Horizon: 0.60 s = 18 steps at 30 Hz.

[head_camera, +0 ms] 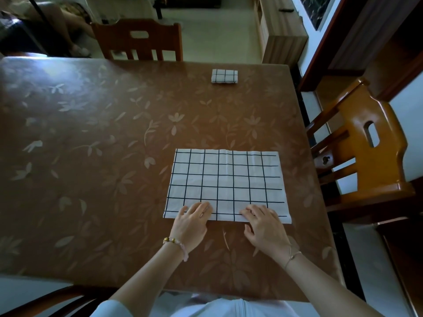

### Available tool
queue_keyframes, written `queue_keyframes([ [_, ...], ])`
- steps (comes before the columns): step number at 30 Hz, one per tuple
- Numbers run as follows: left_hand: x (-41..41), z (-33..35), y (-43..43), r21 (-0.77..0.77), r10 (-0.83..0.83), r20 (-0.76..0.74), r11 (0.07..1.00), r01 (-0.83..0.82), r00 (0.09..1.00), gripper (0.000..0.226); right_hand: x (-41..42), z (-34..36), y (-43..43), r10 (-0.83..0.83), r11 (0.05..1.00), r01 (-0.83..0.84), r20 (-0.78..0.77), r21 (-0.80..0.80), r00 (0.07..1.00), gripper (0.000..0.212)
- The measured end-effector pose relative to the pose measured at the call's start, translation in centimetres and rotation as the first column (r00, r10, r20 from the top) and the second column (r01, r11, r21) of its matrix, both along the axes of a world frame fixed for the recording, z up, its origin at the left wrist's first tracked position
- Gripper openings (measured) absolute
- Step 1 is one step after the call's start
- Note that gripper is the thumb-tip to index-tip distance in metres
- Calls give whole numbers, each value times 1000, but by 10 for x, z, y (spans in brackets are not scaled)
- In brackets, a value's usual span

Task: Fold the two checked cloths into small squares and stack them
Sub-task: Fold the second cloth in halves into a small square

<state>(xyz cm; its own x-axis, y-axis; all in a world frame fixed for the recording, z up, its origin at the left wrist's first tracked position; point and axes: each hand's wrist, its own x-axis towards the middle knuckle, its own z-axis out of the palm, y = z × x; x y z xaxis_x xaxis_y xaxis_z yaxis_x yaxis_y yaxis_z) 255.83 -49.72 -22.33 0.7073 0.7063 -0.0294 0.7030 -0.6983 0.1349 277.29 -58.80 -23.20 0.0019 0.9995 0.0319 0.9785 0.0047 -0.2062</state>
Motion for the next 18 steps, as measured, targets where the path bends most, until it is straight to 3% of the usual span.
queue_keyframes([
  [11, -21, 1, 17, 23, 20, 67, 1000, -22, 998, 61, 11, 4, 1, 33, 994, -29, -32, 104, 999, 37],
  [18, -43, -6, 17, 68, -1, 105, 998, -7, 994, 49, 15, 3, -7, 2, 990, 13, -106, 140, 994, 21],
])
